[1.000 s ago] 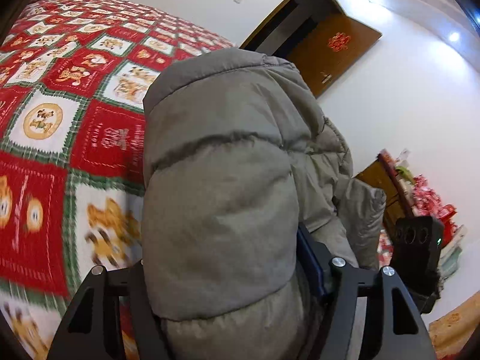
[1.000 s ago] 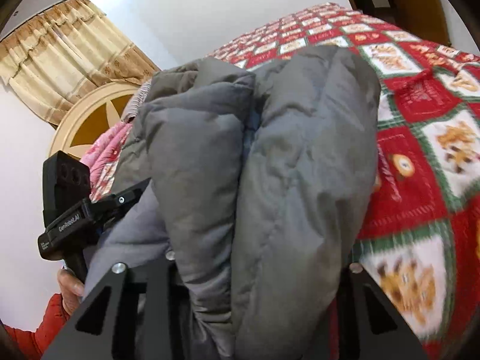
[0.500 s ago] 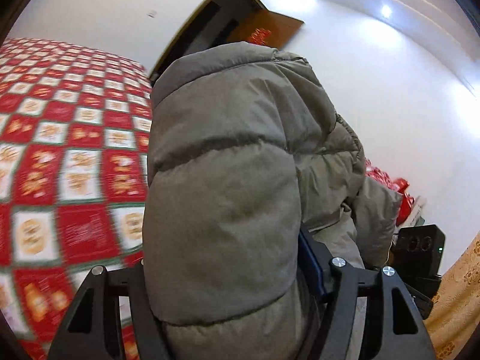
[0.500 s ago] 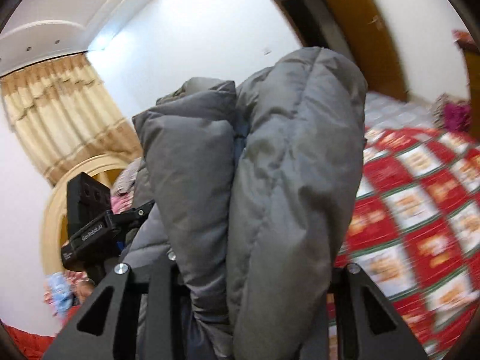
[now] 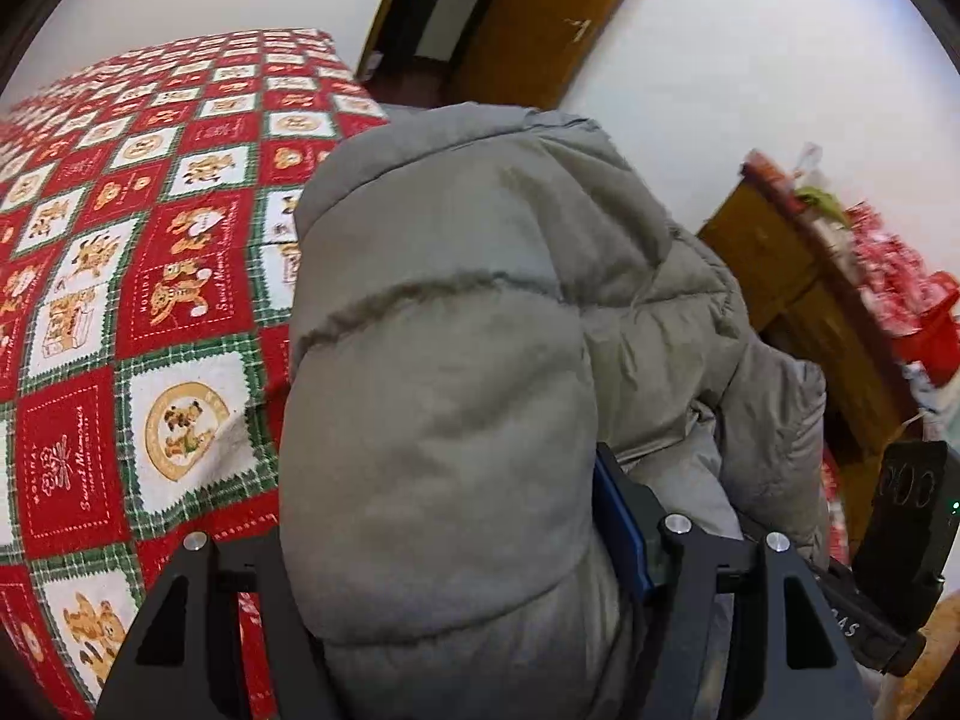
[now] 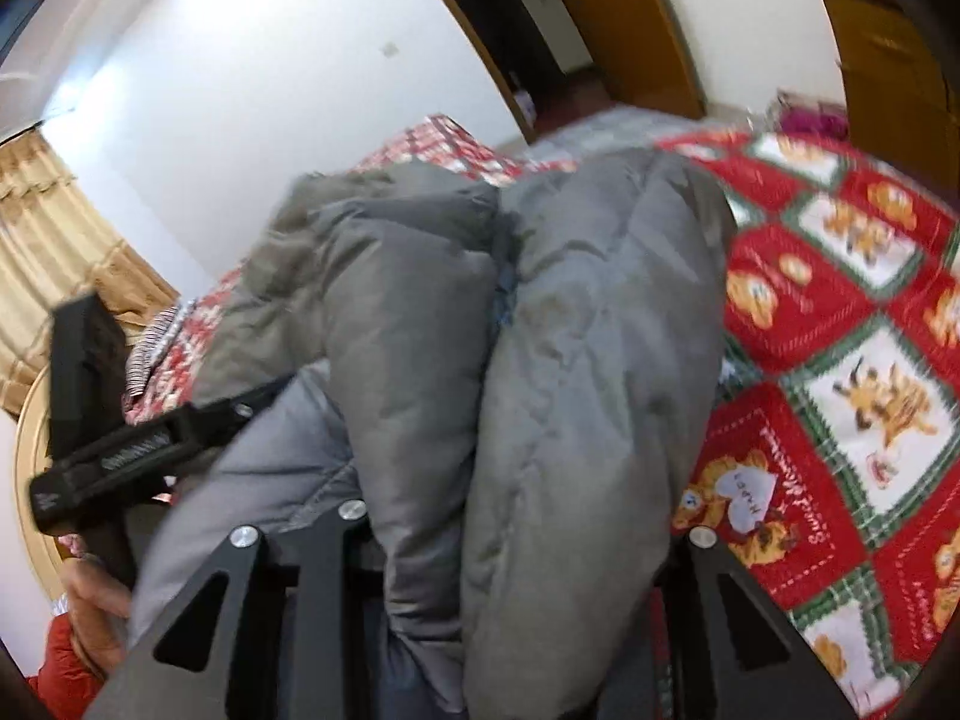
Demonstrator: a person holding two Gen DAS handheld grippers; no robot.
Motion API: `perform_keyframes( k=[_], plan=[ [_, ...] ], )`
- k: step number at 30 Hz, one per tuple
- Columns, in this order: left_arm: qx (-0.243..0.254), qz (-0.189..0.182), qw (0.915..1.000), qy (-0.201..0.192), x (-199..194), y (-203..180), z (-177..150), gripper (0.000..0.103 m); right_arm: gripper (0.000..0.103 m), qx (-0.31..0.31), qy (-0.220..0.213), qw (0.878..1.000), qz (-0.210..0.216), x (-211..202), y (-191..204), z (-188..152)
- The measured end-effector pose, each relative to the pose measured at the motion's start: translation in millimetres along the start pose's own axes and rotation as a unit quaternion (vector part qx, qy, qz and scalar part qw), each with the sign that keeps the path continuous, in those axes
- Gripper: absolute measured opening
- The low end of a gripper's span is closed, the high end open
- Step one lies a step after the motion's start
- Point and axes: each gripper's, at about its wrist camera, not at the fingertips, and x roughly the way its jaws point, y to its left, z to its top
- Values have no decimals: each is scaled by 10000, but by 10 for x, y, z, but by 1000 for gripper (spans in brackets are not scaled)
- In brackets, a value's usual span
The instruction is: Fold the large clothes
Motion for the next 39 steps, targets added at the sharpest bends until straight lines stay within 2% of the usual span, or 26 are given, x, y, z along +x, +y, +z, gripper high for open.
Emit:
perform_keyframes(
  k=[5, 8, 11, 16, 20, 22, 25, 27, 30, 31, 34, 39],
  plan=[
    [167, 501, 9986, 5, 192, -114, -81, 75, 40, 577, 137, 9976, 347, 177, -306, -22],
    [332, 745, 9966, -120, 206, -177, -149, 77, 42, 493, 146, 9984, 249, 154, -294, 15],
    [391, 737, 9964, -118, 155, -201, -198, 77, 53, 264, 101, 9996, -96, 31, -192, 33],
    [500, 860, 9949, -171, 144, -285, -226, 77, 53, 46, -308, 9976, -618, -437, 37, 167],
    [534, 953, 9938, -186, 198, -299, -180, 77, 53, -169, -967, 9881, -1188, -832, 387, 383],
    [561, 1015, 9931, -199, 193, -320, -189, 77, 54, -440, -1107, 9840, -1326, -891, 595, 549],
    [664, 1181, 9905, -245, 190, -381, -200, 77, 54, -604, -842, 9877, -1175, -707, 705, 687],
    [727, 1278, 9888, -265, 190, -410, -206, 77, 53, -609, -510, 9890, -1246, -444, 694, 697],
    [794, 1370, 9870, -277, 194, -428, -205, 77, 52, -456, -103, 9829, -1780, -103, 525, 568],
    [799, 1379, 9868, -277, 199, -426, -201, 77, 52, -445, 7, 9776, -2059, 26, 425, 502],
    [860, 1408, 9858, -294, 215, -452, -196, 80, 52, -460, 80, 9678, -2473, 141, 210, 277],
    [920, 1436, 9849, -295, 280, -477, -183, 84, 53, -284, -226, 9716, -2338, 118, 3, 104]
  ],
)
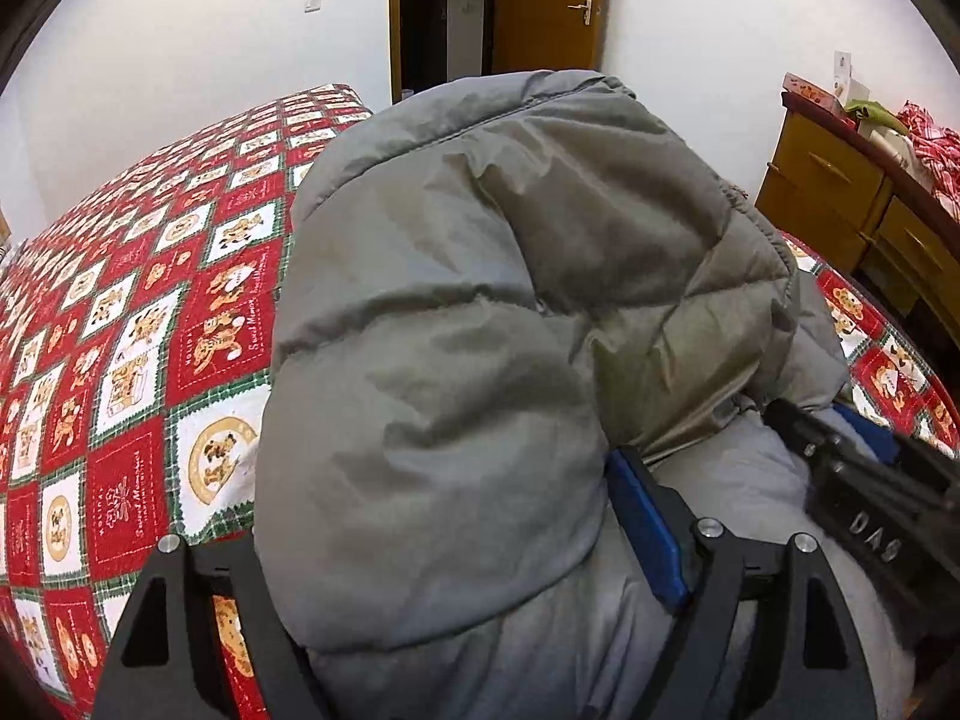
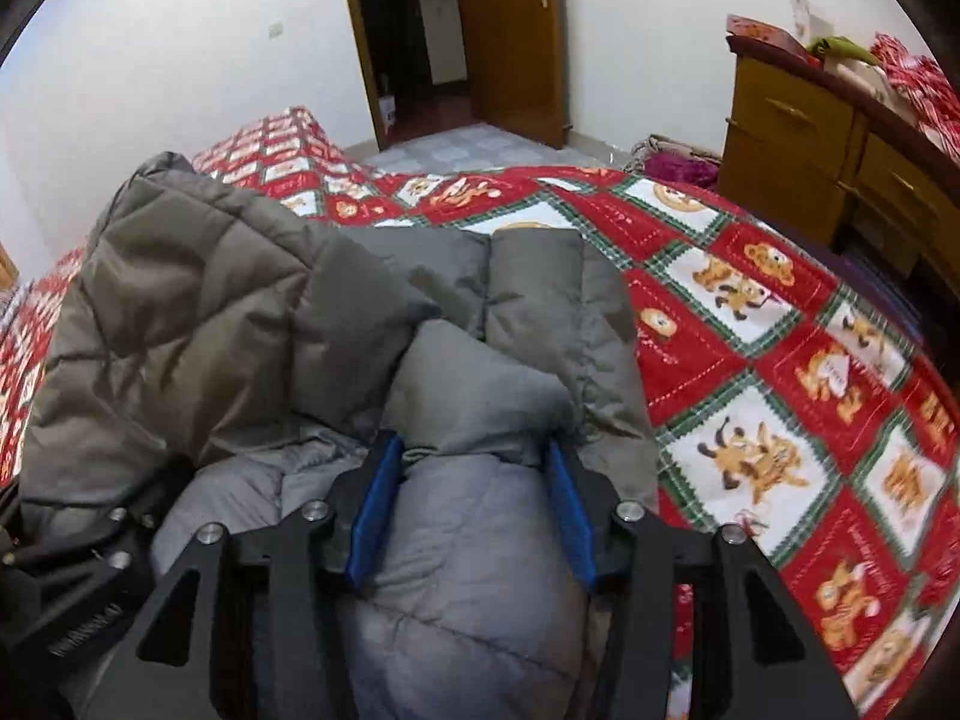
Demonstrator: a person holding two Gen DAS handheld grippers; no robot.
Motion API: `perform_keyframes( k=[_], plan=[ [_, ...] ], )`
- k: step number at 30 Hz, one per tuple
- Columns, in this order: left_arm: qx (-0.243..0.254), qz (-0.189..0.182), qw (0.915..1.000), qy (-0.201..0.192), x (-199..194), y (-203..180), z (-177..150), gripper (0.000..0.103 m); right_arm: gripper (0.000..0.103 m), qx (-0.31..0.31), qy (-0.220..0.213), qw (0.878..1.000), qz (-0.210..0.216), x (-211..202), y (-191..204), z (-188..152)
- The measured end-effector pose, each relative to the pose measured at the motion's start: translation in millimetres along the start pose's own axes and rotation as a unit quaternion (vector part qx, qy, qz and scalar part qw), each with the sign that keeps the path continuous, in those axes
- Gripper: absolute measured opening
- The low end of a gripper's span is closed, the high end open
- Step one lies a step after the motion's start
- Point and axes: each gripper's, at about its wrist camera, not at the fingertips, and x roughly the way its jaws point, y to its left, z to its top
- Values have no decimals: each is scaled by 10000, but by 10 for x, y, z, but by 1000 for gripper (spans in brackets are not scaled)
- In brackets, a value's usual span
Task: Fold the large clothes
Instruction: 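Lower the jacket bundle onto the quilt and open both tools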
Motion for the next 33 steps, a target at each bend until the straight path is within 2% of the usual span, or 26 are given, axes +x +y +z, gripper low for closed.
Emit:
perform_keyframes(
  k=[2, 6, 10, 14, 15, 17, 18, 23, 27, 29, 33],
  plan=[
    [-32, -12, 10000, 0, 28, 9, 1, 85, 56, -5, -144, 9999, 19, 56, -23, -47],
    [-143, -163, 9998, 2, 201, 93, 9, 95, 57, 103, -86, 9998, 123, 121, -57, -38],
    [-303, -442, 9982, 268, 287, 202, 36, 99, 59, -73, -104, 9998, -145, 91, 44, -22],
    [-457, -586, 9962, 448, 113, 295, -19, 99, 73, -89, -135, 9995, -275, 58, 54, -34],
    [-473, -572, 9963, 438, 37, 309, -40, 99, 75, -17, -126, 9997, -229, 44, 21, -36],
    [-331, -451, 9980, 289, -212, 310, -109, 99, 85, 108, -45, 9998, -143, 2, -53, -43],
    [-220, -386, 9988, 205, -312, 301, -142, 99, 86, 159, -14, 9998, -90, -37, -90, -49],
    [222, 222, 9990, -309, -840, 281, -381, 99, 87, 523, -374, 9979, 28, -704, -214, -295],
    [354, 431, 9979, -324, -1057, 275, -571, 99, 90, 359, -742, 9965, -147, -1230, -160, -579],
    [295, 531, 9977, -284, -1156, 285, -704, 99, 96, 320, -985, 9944, -198, -1509, -124, -735],
    [85, 277, 9993, -252, -1340, 342, -907, 99, 98, 110, -1239, 9919, -264, -1853, -6, -944]
  ],
)
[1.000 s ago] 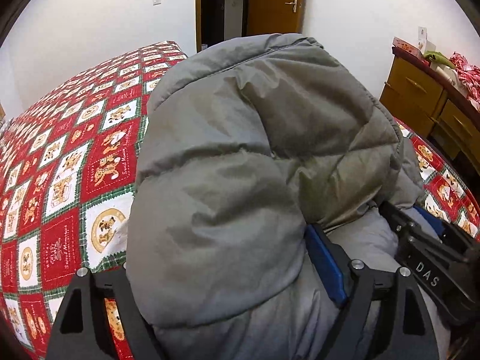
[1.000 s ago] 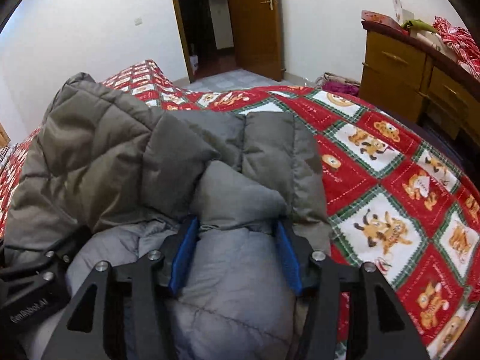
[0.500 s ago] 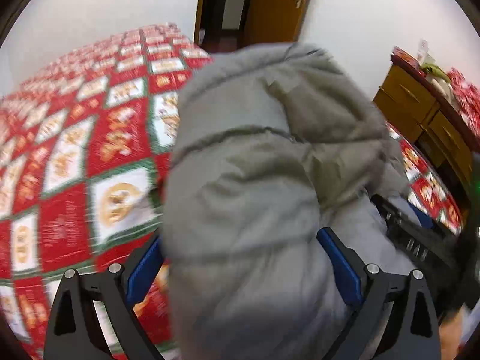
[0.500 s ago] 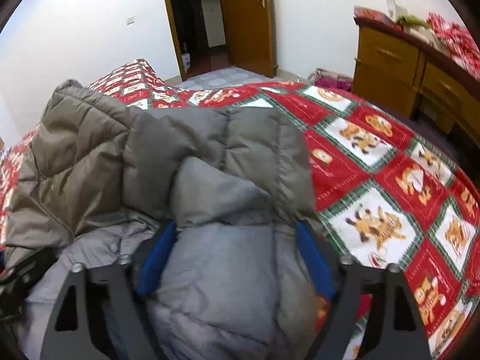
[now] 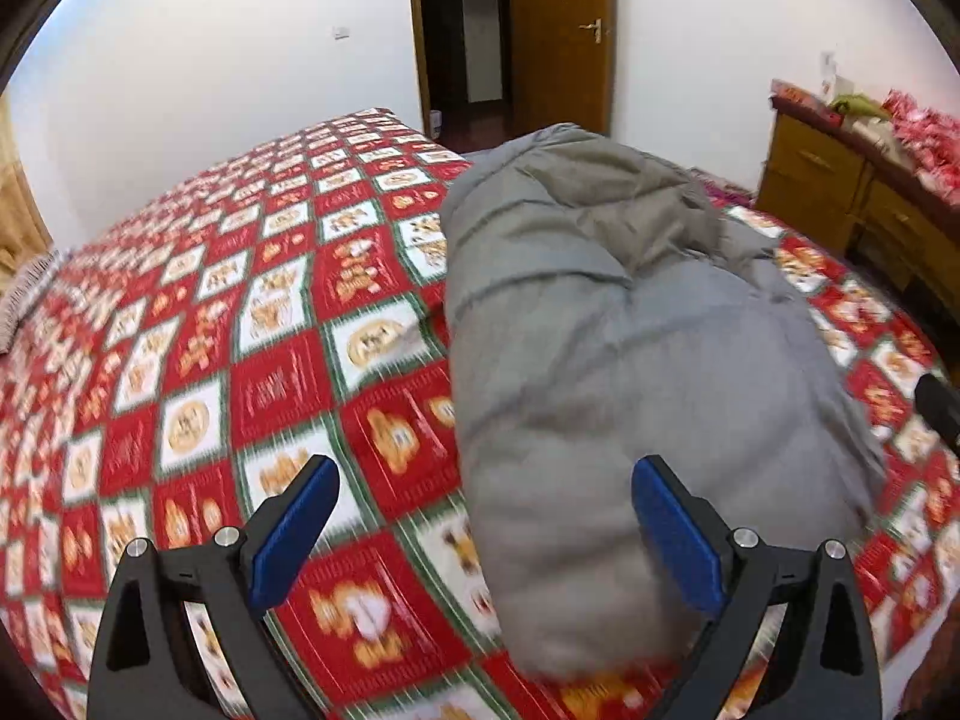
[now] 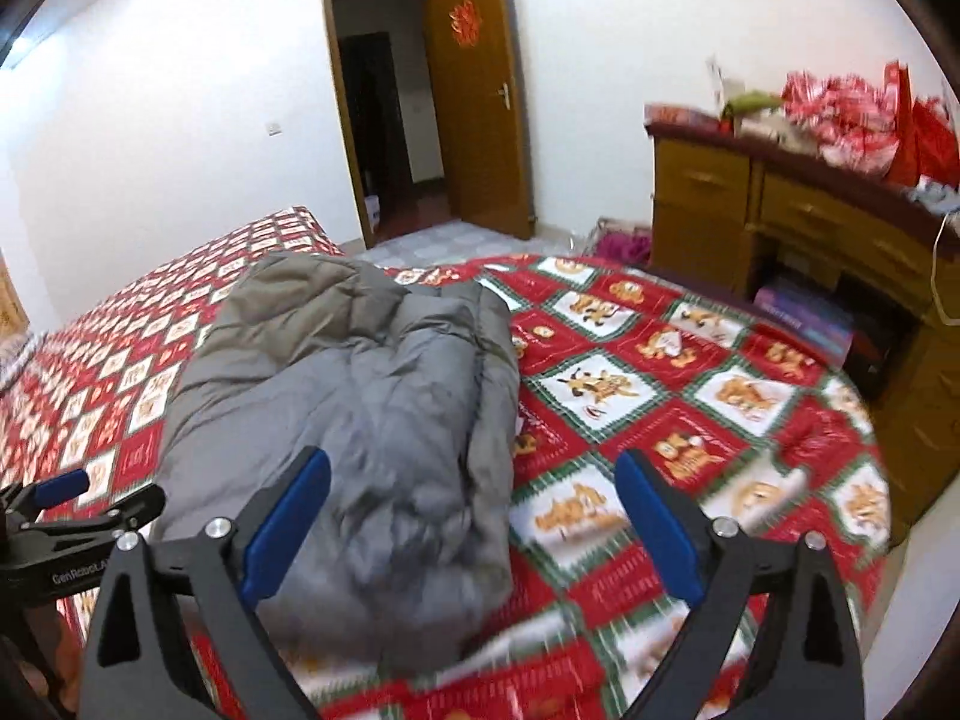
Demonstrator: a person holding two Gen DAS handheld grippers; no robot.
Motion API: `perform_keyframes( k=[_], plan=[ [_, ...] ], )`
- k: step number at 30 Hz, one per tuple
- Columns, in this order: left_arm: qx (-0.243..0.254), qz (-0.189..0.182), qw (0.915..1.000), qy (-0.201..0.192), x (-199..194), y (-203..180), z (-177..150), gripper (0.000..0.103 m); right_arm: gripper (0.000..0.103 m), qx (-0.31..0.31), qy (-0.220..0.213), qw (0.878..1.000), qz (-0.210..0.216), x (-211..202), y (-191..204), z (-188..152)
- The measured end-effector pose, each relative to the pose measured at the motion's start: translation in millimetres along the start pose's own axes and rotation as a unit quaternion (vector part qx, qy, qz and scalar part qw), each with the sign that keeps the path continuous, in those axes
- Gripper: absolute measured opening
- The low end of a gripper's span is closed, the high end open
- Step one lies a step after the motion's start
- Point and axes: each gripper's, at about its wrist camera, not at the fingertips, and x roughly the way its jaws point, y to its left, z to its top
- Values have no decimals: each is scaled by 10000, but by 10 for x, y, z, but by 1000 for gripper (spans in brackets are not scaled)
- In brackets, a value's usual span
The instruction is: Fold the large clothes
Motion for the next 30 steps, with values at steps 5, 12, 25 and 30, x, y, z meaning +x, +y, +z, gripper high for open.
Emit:
perform_keyframes(
  k=[5, 12, 25, 30],
  plan=[
    [-158, -96, 9997, -173, -298, 33, -232, 99, 100, -194, -138, 9997, 58, -280, 59, -175],
    [-345, -124, 9990, -237, -626, 66, -550, 99, 103, -229, -100, 9996, 94, -483, 70, -465],
    [-64, 482, 9865, -1567, -1571, -53, -575, 99, 103, -385, -1174, 9915, 414, -1268, 270, -305],
    [-3, 461, 9841, -1717, -1665, -92, -566, 99, 103, -262, -1319, 9896, 510, -1332, 242, -260]
  ],
)
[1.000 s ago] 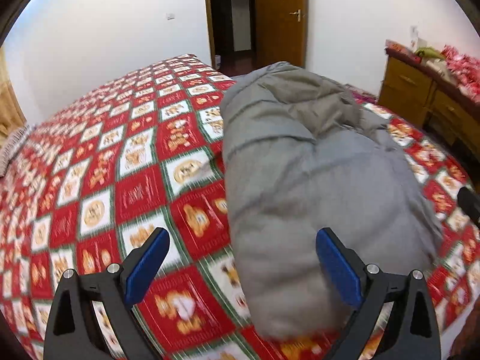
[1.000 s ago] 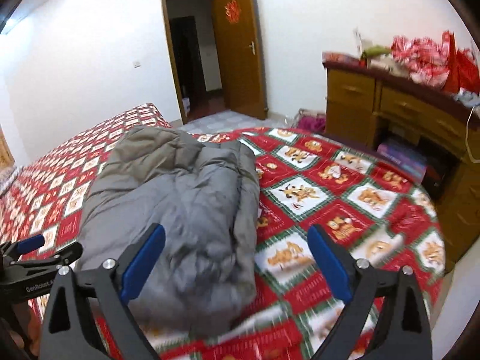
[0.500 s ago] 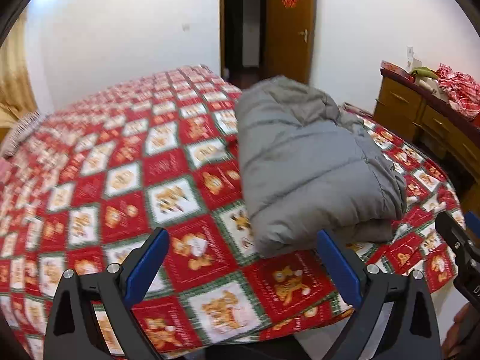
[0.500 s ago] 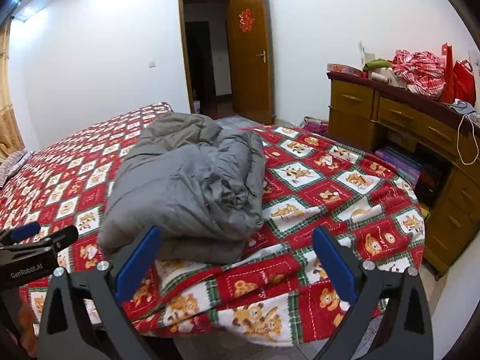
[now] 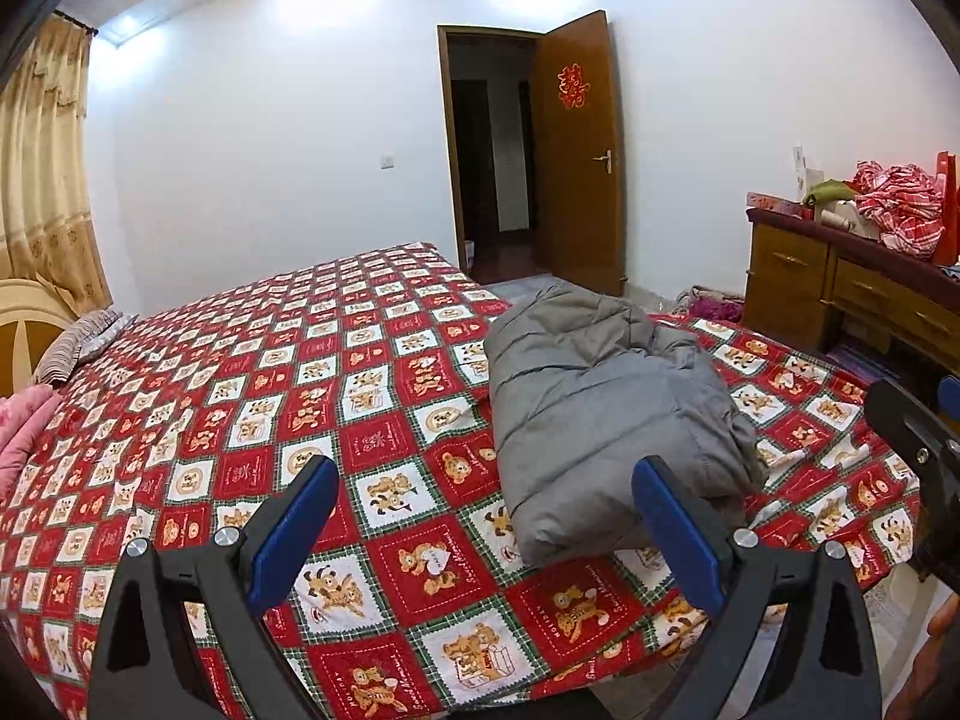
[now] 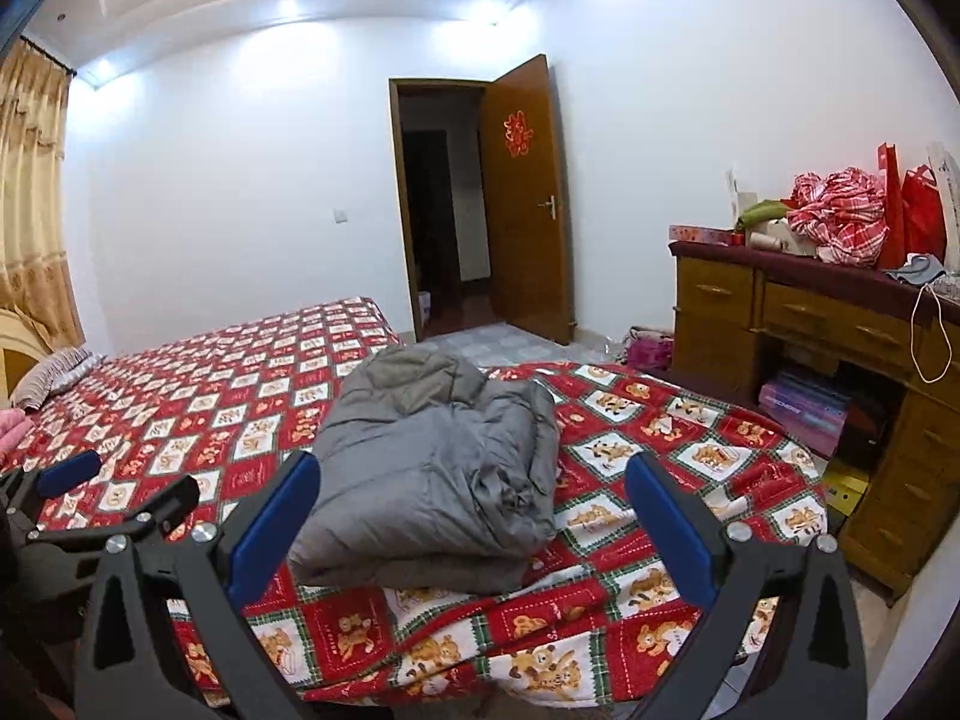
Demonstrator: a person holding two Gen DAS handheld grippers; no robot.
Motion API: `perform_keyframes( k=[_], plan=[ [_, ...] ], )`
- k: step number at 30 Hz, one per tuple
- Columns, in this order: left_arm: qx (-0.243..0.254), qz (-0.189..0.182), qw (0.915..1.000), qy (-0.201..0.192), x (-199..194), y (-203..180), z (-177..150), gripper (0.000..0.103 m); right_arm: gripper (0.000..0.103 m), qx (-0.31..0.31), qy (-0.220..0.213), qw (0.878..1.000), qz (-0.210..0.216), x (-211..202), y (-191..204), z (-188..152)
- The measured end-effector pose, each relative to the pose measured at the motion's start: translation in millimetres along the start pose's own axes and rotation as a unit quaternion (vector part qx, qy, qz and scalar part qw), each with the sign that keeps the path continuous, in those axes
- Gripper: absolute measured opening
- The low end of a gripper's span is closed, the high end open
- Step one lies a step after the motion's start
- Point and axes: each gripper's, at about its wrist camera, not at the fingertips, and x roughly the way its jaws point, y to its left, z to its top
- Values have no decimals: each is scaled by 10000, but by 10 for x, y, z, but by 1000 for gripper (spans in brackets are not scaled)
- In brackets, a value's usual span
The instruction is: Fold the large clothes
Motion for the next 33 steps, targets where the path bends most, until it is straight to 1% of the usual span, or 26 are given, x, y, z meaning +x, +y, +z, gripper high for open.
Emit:
perform_keyframes(
  k=[13, 20, 28, 33],
  plan=[
    [-16, 58, 10000, 38, 4, -17, -25, 99, 103, 149, 88, 9998, -1, 33, -51, -48],
    [-21, 95, 9999, -26, -11, -22, -8, 99, 103, 120, 11, 9999, -5, 19, -63, -27],
    [-31, 130, 9999, -60, -25, -24, 14, 99, 103, 124, 41, 9999, 1, 34, -77, -18],
    [-27, 156, 9998, -146, -43, -30, 36, 99, 103, 120, 3, 9999, -7, 40, -80, -15]
  ],
)
